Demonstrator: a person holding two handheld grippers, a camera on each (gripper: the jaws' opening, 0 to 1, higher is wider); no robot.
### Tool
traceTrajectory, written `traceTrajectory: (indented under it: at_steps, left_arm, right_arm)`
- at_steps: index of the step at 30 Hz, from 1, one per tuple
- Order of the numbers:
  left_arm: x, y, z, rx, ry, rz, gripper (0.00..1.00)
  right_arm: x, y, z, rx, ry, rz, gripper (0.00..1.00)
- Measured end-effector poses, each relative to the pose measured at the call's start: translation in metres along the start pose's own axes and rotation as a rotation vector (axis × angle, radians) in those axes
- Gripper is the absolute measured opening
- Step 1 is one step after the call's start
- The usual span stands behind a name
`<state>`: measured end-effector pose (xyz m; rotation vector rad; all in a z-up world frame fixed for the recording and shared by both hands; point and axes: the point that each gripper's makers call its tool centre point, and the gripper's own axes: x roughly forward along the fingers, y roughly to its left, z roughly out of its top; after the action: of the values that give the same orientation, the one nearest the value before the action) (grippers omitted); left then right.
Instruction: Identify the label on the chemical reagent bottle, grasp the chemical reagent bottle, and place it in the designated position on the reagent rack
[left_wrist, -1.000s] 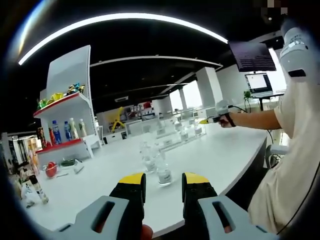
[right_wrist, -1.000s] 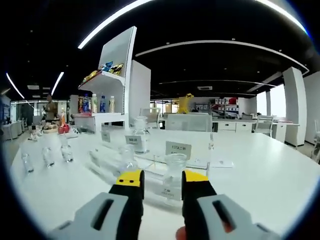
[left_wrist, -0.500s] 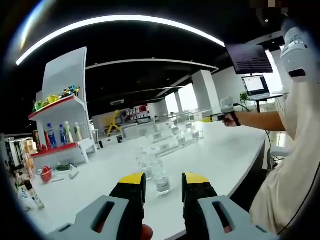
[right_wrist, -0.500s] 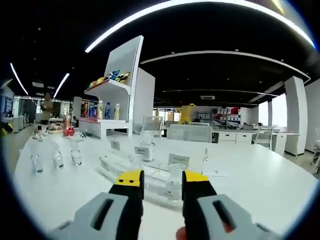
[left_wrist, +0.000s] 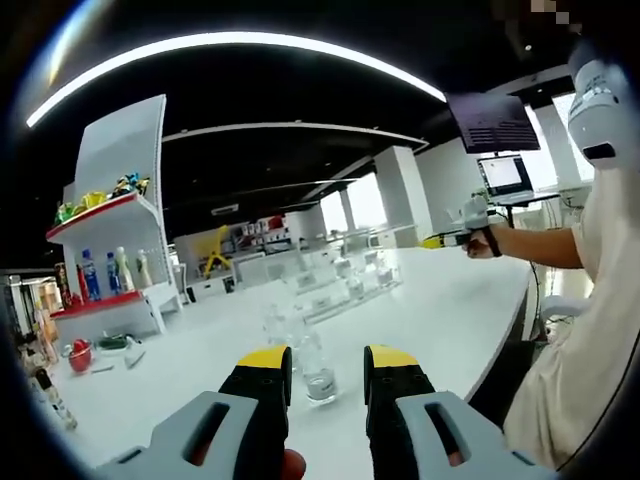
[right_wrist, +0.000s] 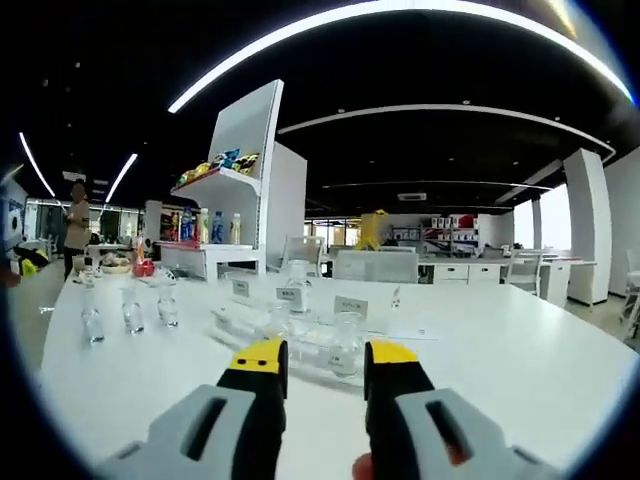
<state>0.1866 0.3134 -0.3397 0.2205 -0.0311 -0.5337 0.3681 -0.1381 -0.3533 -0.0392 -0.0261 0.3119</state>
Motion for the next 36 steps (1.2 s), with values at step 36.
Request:
traceTrajectory:
  at_steps: [36]
  left_arm:
    - [0.035,-0.008,0.007,0.007,-0.047,-0.111,0.29]
  right_arm:
    - [-0.128,-0.013,0.004,-0.053,-0.008,-0.134,0.3]
